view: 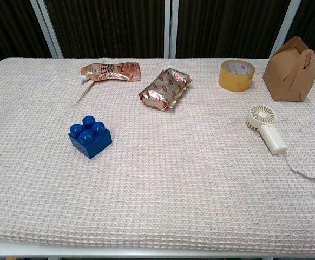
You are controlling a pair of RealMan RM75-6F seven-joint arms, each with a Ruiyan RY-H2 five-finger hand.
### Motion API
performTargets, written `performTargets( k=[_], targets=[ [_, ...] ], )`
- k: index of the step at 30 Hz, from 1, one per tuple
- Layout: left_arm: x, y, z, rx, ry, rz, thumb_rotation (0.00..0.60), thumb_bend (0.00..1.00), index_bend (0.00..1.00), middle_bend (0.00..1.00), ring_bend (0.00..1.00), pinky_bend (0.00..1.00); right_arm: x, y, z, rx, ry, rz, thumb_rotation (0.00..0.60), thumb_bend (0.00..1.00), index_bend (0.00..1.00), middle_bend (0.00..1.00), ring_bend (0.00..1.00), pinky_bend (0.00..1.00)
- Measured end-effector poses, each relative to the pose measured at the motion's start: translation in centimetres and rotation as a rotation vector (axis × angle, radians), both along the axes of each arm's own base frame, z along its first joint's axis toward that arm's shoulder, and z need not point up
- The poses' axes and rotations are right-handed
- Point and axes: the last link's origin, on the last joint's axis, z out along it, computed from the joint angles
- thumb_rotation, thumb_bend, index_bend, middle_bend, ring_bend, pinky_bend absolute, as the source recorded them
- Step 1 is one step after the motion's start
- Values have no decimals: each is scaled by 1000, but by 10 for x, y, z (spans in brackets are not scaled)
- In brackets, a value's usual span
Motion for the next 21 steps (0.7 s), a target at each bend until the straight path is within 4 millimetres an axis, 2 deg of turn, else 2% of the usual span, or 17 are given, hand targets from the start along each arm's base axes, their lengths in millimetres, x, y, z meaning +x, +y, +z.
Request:
performTargets(
  k=[1, 3, 4, 5, 6, 11, 13, 21],
  targets=[
    [0, 0, -1, -2, -4, 0, 600, 0, 112, 44, 0, 171, 0, 0, -1, 6, 2, 2, 600, 1000, 0, 62, 34, 76],
    [-1, -1, -3, -4, -13, -1, 600, 0, 112, 44, 0, 171, 0, -1, -2, 16, 14, 4, 600, 1000, 0, 267, 256, 322],
    [-2, -2, -5, -5, -19, 0, 600, 0, 112, 44, 0, 171, 1, -1, -3, 24, 22, 6, 600, 1000, 0, 416, 430, 476],
    [-2, -2, -7, -6, -29, 1, 600, 0, 112, 45, 0, 171, 1, -2, -4, 32, 22, 6, 600, 1000, 0, 549, 570, 593],
    [-3, -3, -8, -9, -33, 1, 600, 0, 112, 44, 0, 171, 2, -2, -5, 41, 17, 4, 600, 1000, 0, 643, 659, 663],
    [-3, -3, -9, -14, -29, -9, 600, 0, 112, 45, 0, 172, 0, -5, -17, 116, -30, -31, 600, 1000, 0, 854, 837, 774],
    [-3, -2, -8, -12, -28, -9, 600, 0, 112, 45, 0, 172, -1, -7, -25, 148, -43, -46, 600, 1000, 0, 900, 878, 799],
    [-6, -3, -8, -17, -26, -4, 600, 0, 112, 45, 0, 173, 6, -20, -50, 249, -36, -74, 600, 1000, 0, 910, 893, 804]
  ],
)
